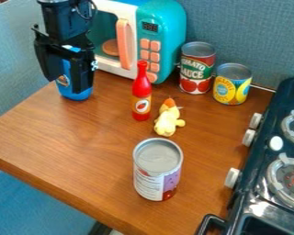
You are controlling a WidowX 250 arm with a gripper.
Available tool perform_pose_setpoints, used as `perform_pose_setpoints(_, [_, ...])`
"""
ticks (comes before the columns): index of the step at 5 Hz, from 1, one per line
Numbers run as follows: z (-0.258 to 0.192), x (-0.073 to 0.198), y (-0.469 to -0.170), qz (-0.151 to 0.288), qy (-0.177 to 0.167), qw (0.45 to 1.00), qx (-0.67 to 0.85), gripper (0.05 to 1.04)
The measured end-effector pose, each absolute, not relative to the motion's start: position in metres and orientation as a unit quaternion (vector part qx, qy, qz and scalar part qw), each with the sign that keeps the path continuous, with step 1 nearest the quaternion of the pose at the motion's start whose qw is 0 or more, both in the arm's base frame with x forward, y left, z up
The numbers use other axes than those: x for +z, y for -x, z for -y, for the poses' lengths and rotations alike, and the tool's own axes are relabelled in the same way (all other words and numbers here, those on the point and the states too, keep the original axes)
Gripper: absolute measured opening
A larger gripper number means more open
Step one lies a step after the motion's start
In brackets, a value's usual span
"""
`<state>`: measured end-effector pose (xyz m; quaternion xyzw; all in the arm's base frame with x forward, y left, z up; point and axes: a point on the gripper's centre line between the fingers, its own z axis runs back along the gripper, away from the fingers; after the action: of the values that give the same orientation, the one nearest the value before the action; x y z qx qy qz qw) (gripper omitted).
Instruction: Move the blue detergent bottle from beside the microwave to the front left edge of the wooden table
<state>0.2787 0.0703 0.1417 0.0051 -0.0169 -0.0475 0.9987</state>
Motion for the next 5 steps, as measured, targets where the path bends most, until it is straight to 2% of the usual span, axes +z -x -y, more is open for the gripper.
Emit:
perform_pose_setpoints(1, [-0.07, 0.133, -0.279, 0.002, 0.0, 0.999, -0.047, 1.001])
perform_pose_setpoints(2, [-0.082, 0.135, -0.297, -0.006, 0.026, 0.998, -0.062, 1.001])
perform_pose_setpoints(4, [-0.129, 0.161, -0.322, 0.02, 0.012, 0.998, -0.055, 1.001])
perform_pose_setpoints(5, [-0.145, 0.173, -0.325, 0.023, -0.015, 0.998, -0.052, 1.001])
